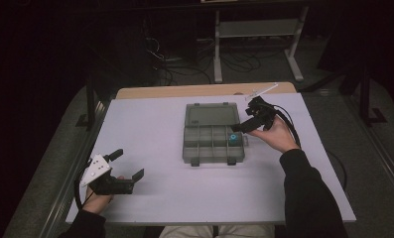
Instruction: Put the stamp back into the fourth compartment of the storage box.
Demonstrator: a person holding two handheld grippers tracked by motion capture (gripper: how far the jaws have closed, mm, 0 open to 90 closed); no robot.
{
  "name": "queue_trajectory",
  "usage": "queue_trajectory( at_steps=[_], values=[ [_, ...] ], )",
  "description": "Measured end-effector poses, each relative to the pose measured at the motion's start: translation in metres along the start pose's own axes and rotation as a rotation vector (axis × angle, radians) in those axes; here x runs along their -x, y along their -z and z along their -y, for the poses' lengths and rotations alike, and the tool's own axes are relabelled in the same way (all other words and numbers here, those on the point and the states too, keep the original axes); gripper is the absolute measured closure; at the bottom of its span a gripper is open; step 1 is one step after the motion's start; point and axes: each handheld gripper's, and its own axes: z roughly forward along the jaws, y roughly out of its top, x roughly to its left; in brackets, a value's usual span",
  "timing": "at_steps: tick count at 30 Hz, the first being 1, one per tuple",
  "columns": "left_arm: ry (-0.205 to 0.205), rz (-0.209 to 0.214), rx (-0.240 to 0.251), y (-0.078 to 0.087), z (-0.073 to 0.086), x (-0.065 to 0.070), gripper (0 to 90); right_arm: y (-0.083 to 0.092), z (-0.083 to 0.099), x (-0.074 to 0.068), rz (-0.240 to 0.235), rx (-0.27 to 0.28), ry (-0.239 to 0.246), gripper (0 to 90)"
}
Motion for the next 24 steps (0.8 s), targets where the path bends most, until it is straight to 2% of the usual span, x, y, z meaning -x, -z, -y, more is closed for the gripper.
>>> queue_trajectory(
  at_steps=[15,24],
  values=[
    [0.002,0.0,-0.009,-0.002,0.001,0.0,0.0,0.014,0.018,0.0,-0.004,0.052,-0.009,0.0],
    [0.003,-0.001,-0.01,-0.002,0.001,0.0,0.0,0.018,0.031,-0.008,-0.014,0.072,0.002,0.0]
  ],
)
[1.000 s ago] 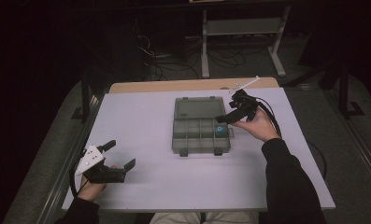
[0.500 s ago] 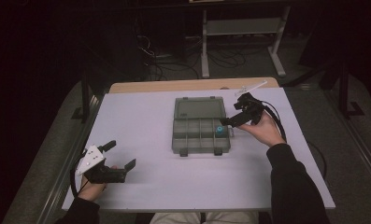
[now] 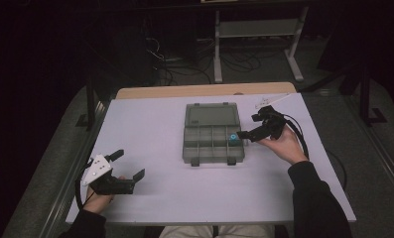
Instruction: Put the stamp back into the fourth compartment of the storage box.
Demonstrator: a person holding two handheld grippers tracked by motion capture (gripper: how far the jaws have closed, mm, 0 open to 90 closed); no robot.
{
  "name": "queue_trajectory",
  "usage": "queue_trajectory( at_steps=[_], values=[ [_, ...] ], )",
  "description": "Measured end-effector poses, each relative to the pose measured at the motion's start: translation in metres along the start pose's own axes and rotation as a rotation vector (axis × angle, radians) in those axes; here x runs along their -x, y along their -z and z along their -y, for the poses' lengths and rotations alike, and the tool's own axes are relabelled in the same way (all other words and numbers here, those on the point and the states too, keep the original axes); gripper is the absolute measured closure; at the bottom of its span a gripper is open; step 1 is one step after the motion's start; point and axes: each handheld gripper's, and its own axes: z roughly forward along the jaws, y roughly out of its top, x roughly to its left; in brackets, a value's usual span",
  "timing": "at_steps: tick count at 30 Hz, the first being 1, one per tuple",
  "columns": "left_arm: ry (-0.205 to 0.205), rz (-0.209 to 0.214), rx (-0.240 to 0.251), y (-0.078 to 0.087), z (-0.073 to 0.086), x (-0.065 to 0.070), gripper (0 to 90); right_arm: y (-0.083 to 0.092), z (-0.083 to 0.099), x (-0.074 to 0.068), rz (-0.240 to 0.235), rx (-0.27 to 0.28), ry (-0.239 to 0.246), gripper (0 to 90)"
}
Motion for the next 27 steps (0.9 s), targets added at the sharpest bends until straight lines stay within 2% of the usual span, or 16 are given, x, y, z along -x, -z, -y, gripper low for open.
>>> queue_trajectory(
  at_steps=[7,10,18,27],
  values=[
    [0.0,-0.001,0.0,0.0,0.0,0.0,0.0,0.003,0.006,-0.005,0.003,0.014,0.008,0.0],
    [0.0,-0.002,0.0,0.0,0.0,0.0,0.0,0.008,0.009,-0.008,0.001,0.037,0.01,0.0],
    [-0.002,-0.001,0.0,0.0,0.0,0.0,0.0,0.016,0.013,-0.013,0.006,0.049,0.022,0.0],
    [-0.002,-0.002,0.0,0.0,0.0,0.0,0.0,0.026,0.022,-0.012,0.018,0.069,0.002,0.0]
  ],
)
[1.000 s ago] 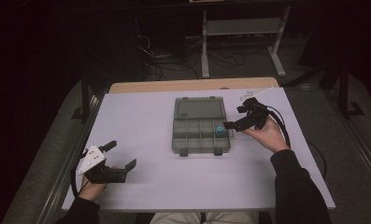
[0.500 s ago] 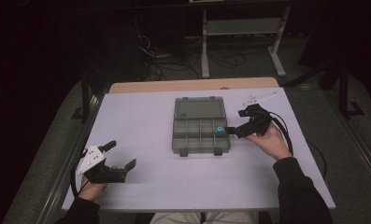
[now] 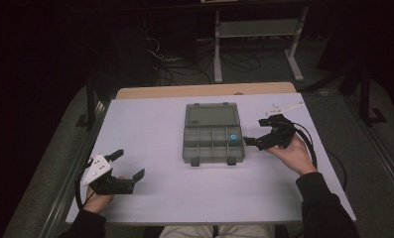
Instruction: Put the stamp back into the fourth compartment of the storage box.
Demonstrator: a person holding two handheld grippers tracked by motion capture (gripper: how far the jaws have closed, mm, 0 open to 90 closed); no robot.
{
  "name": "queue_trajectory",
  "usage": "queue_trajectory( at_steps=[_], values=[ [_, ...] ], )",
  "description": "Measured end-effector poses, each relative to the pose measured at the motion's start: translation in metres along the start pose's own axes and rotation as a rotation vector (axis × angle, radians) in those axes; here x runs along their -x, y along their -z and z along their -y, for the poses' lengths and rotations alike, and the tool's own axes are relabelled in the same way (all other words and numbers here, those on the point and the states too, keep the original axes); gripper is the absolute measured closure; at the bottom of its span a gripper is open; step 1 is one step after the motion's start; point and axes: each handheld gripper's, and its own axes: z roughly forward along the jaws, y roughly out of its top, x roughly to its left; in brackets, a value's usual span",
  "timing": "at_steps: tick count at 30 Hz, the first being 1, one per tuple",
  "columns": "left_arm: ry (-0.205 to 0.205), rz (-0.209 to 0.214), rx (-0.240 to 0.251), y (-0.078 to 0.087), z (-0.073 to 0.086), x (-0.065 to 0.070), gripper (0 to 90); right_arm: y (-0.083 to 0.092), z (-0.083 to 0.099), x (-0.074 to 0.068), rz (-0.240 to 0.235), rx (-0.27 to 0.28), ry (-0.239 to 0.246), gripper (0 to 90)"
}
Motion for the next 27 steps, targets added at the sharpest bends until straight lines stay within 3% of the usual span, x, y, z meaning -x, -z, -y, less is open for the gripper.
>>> queue_trajectory(
  at_steps=[13,27],
  values=[
    [-0.004,0.001,-0.003,0.0,0.0,0.0,0.0,0.009,0.018,0.002,0.005,0.012,-0.041,0.0],
    [-0.005,0.0,-0.002,0.0,0.0,0.0,0.0,0.019,0.038,0.0,0.025,0.064,-0.066,0.0]
  ],
)
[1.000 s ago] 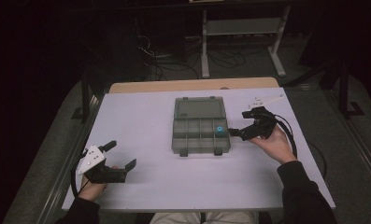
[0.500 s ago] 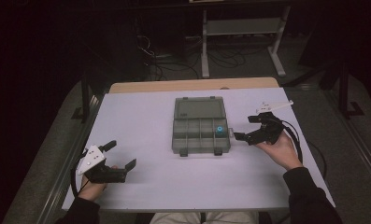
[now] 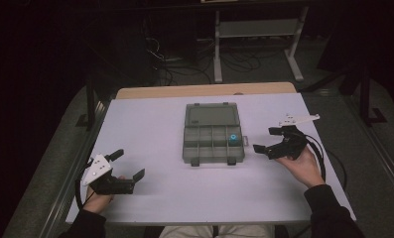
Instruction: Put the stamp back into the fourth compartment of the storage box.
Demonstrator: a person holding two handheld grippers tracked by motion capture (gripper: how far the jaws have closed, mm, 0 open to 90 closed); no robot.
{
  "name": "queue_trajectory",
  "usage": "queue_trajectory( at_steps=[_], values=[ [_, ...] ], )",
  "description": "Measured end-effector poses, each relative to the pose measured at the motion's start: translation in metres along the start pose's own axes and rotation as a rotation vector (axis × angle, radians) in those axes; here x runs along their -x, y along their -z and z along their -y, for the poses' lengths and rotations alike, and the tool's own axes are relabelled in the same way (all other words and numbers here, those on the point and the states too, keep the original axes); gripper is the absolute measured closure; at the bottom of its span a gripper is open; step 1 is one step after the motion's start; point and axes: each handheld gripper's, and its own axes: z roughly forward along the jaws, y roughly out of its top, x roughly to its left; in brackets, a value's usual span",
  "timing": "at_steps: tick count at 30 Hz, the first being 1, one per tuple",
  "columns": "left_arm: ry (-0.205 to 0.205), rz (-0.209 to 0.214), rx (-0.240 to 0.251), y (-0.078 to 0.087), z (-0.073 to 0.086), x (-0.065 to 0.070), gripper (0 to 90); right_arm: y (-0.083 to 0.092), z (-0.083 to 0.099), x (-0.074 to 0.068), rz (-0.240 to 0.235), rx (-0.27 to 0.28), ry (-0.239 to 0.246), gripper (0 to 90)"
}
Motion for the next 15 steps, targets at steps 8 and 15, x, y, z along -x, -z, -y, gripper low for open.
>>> queue_trajectory(
  at_steps=[8,15],
  values=[
    [-0.003,0.003,0.001,0.0,0.0,0.0,0.0,0.011,0.013,-0.001,0.014,0.025,-0.022,0.0],
    [-0.003,0.003,-0.002,0.0,0.0,0.001,0.0,0.021,0.023,-0.002,0.026,0.053,-0.024,0.0]
  ],
)
